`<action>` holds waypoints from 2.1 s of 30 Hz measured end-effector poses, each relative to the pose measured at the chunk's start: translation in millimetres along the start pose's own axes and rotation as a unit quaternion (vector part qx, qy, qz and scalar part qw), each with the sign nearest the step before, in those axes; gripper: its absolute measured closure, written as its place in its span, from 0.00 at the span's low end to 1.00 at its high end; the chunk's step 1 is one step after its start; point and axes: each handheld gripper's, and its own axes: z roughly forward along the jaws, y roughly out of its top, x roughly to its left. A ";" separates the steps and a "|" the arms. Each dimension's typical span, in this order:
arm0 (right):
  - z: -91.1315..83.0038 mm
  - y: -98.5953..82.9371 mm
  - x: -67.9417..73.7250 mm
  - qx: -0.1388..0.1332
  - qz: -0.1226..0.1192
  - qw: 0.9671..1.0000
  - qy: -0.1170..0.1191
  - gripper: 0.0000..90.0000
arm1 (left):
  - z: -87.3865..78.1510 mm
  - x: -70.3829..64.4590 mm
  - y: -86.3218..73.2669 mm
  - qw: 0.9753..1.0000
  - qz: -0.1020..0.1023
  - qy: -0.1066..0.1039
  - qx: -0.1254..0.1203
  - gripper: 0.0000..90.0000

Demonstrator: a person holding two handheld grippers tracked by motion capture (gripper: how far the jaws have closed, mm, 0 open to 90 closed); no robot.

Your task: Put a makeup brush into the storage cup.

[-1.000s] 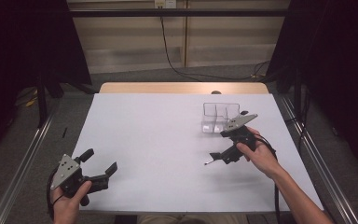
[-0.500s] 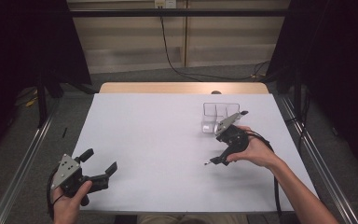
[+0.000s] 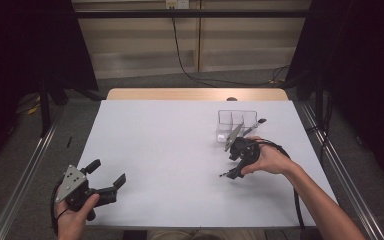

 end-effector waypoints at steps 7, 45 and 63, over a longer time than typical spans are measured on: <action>5.6 4.3 -0.3 0.032 -0.031 0.999 0.003 0.48 | 0.0 0.5 0.0 1.000 0.000 -0.001 0.000 0.03; 16.1 21.9 1.3 0.120 -0.064 0.991 0.010 0.96 | -0.3 0.4 -0.4 1.000 0.005 -0.002 0.003 0.03; 13.3 14.5 2.1 0.092 -0.048 0.995 0.003 0.96 | 2.1 -2.3 -1.1 1.000 0.011 -0.005 0.008 0.03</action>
